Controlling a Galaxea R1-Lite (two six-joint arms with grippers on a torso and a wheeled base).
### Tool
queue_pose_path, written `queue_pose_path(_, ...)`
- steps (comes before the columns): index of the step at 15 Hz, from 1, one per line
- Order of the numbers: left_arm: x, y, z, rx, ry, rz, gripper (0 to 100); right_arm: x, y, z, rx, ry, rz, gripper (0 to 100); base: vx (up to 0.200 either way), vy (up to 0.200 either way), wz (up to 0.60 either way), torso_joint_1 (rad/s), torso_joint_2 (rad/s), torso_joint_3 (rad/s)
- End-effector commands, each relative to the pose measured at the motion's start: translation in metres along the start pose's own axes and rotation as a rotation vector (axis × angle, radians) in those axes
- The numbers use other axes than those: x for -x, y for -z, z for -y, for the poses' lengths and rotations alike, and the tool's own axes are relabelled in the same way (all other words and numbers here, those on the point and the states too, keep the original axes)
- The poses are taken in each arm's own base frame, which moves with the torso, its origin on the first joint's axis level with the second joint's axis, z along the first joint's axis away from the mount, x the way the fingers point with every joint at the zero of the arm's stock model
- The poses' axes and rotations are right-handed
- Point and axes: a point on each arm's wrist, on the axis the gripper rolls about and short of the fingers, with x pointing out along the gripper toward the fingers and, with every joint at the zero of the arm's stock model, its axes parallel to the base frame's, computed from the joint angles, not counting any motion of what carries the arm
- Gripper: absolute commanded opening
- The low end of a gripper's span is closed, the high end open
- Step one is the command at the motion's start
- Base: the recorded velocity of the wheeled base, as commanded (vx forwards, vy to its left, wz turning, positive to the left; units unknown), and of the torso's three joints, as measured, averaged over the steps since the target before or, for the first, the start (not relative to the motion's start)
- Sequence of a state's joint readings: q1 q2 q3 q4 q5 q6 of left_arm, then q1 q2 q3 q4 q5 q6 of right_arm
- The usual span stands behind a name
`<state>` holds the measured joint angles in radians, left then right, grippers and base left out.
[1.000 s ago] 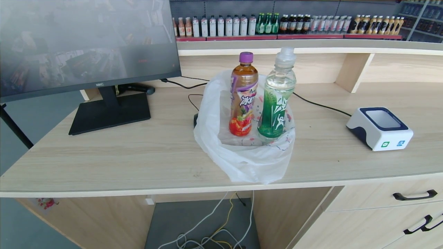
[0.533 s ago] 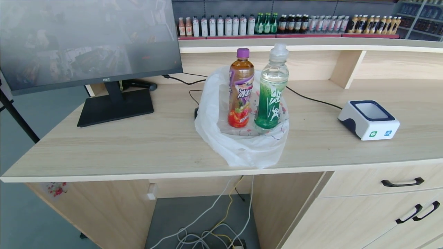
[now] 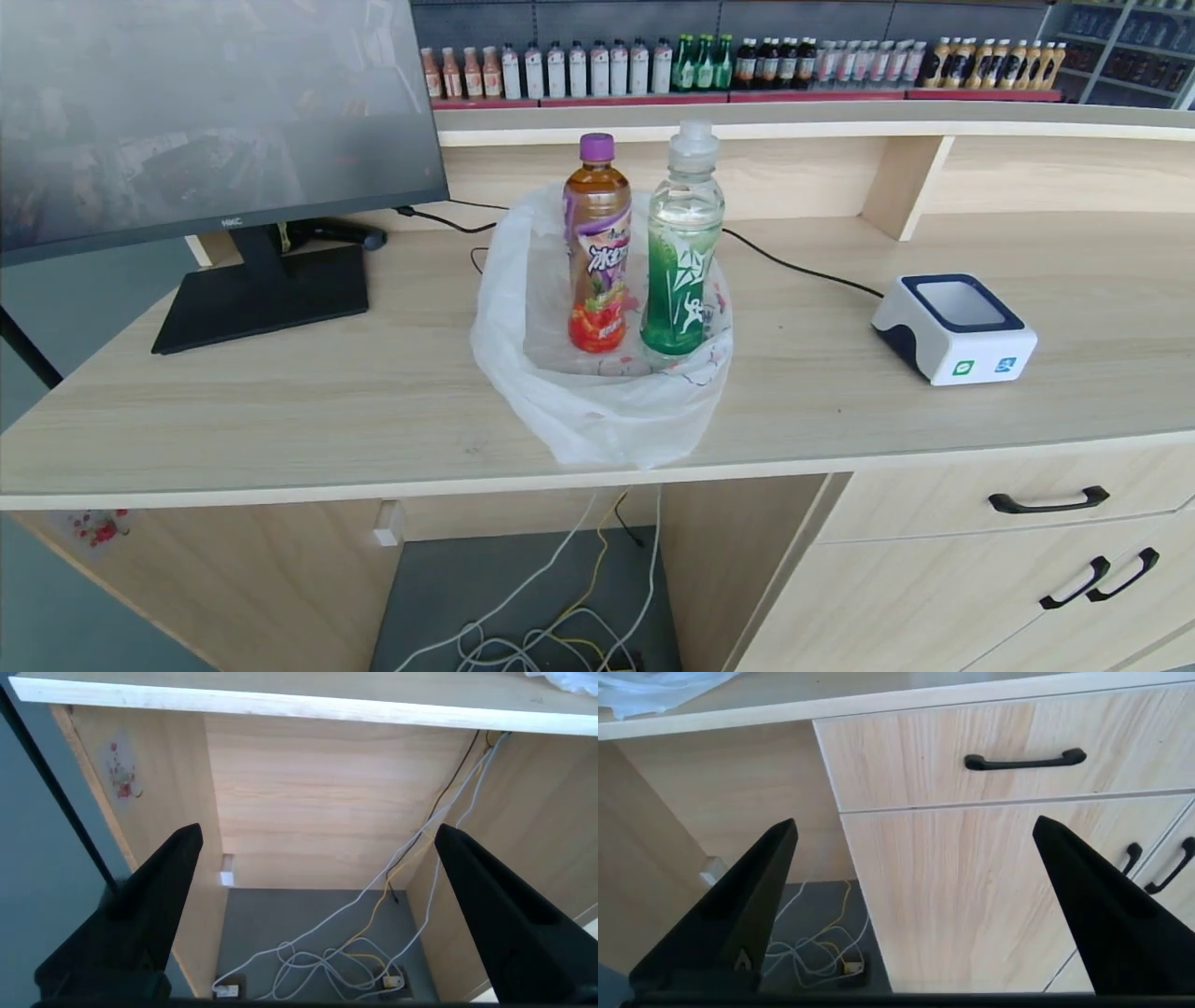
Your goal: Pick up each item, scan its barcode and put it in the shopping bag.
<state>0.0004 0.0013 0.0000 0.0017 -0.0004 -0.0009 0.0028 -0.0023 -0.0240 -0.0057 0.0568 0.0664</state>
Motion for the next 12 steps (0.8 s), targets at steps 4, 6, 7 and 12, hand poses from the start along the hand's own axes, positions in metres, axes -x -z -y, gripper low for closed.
queue_pose_path(4, 0.0, 0.0, 0.0, 0.002, -0.002, 0.0, 100, -0.0002, -0.0004, 0.0001, -0.016, 0.003, 0.0, 100, 0.0, -0.2, 0.0, -0.004, 0.0, 0.004)
queue_pose_path(6, 0.0, 0.0, 0.0, 0.004, -0.002, 0.0, 100, -0.0002, -0.0004, 0.0001, -0.015, 0.004, 0.0, 100, 0.0, -0.2, 0.0, 0.005, 0.01, 0.002)
queue_pose_path(7, 0.0, 0.0, 0.0, 0.004, -0.002, 0.0, 100, -0.0002, -0.0004, 0.0001, -0.016, 0.004, 0.0, 100, 0.0, -0.2, 0.0, 0.002, 0.01, 0.002)
queue_pose_path(12, 0.0, 0.0, 0.0, 0.004, -0.002, 0.0, 100, -0.0003, 0.0, 0.0001, -0.007, 0.004, -0.001, 100, 0.0, -0.2, 0.0, 0.001, 0.0, 0.003)
